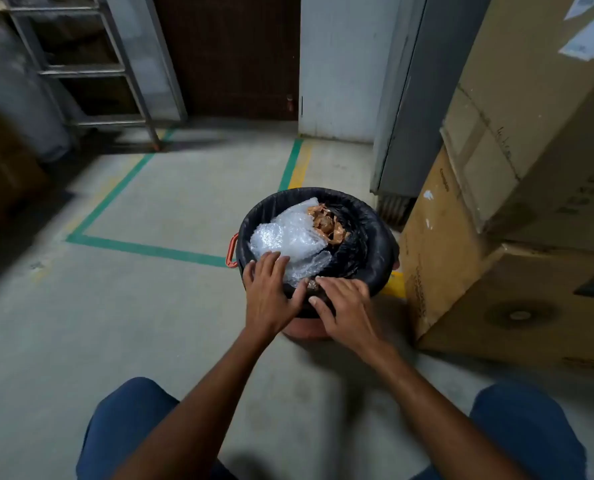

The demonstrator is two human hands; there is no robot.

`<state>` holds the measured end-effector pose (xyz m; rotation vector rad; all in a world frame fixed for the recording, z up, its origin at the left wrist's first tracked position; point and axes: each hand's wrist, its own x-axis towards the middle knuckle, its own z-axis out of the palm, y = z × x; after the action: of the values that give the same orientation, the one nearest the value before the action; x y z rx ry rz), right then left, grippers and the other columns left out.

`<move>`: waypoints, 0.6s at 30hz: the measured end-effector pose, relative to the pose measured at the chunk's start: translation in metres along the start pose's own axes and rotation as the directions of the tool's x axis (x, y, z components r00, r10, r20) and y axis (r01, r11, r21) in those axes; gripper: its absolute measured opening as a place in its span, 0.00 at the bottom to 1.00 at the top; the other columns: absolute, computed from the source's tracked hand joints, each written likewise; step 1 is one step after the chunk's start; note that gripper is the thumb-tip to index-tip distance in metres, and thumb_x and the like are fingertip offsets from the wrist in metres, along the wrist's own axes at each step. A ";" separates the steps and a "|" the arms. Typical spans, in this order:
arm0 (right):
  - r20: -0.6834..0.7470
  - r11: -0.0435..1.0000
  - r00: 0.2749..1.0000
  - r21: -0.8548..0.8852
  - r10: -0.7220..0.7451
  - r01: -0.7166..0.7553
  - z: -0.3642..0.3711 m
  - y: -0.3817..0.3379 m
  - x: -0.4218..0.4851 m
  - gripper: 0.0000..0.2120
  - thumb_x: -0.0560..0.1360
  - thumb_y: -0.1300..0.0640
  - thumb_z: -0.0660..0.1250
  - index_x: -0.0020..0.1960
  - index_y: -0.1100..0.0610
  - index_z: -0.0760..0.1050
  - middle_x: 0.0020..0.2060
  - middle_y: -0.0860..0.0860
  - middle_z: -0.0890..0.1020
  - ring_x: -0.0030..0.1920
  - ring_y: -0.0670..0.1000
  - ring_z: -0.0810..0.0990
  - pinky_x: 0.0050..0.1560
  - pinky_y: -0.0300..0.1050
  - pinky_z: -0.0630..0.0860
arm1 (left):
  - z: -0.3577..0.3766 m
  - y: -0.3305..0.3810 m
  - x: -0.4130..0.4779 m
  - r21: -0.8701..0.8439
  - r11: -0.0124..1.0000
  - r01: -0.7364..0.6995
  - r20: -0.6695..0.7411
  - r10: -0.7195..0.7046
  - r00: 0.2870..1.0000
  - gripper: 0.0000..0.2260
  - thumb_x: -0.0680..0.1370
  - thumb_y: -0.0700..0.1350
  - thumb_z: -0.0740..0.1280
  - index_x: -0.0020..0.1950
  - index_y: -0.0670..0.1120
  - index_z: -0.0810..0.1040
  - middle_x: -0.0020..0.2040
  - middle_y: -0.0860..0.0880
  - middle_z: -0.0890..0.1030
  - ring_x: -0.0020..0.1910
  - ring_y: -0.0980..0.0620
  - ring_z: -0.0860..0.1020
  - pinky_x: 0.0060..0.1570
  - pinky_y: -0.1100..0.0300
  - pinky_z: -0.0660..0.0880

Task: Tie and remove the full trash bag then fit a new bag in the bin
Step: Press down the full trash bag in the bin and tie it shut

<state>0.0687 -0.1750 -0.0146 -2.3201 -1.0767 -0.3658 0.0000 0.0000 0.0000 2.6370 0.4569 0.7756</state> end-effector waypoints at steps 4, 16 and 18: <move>0.012 0.993 0.996 -0.073 -0.093 0.094 0.009 0.004 -0.010 0.19 0.80 0.44 0.66 0.66 0.54 0.78 0.61 0.48 0.82 0.61 0.50 0.79 0.64 0.51 0.67 | 0.007 -0.004 -0.007 -0.020 0.997 0.071 -0.050 -0.072 0.996 0.23 0.76 0.59 0.70 0.66 0.47 0.77 0.69 0.47 0.76 0.73 0.47 0.70 0.73 0.44 0.62; -0.143 0.990 0.983 -0.105 -0.114 0.099 0.021 -0.002 -0.013 0.15 0.74 0.59 0.75 0.61 0.58 0.82 0.52 0.52 0.84 0.54 0.54 0.82 0.65 0.54 0.71 | 0.016 -0.025 -0.019 -0.048 0.997 0.052 -0.091 -0.056 0.994 0.23 0.78 0.62 0.69 0.65 0.48 0.76 0.71 0.48 0.74 0.74 0.48 0.69 0.73 0.46 0.61; -0.159 0.988 0.978 -0.102 -0.132 0.117 0.023 -0.001 -0.014 0.15 0.75 0.60 0.75 0.61 0.58 0.82 0.53 0.52 0.84 0.55 0.55 0.82 0.66 0.55 0.72 | 0.018 -0.033 -0.016 -0.031 1.000 0.006 -0.079 -0.009 0.997 0.24 0.78 0.63 0.68 0.66 0.48 0.76 0.71 0.48 0.74 0.74 0.48 0.69 0.74 0.47 0.61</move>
<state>0.0593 -0.1704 -0.0393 -2.2606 -1.1466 -0.6577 -0.0088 0.0185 -0.0350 2.5824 0.4724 0.8801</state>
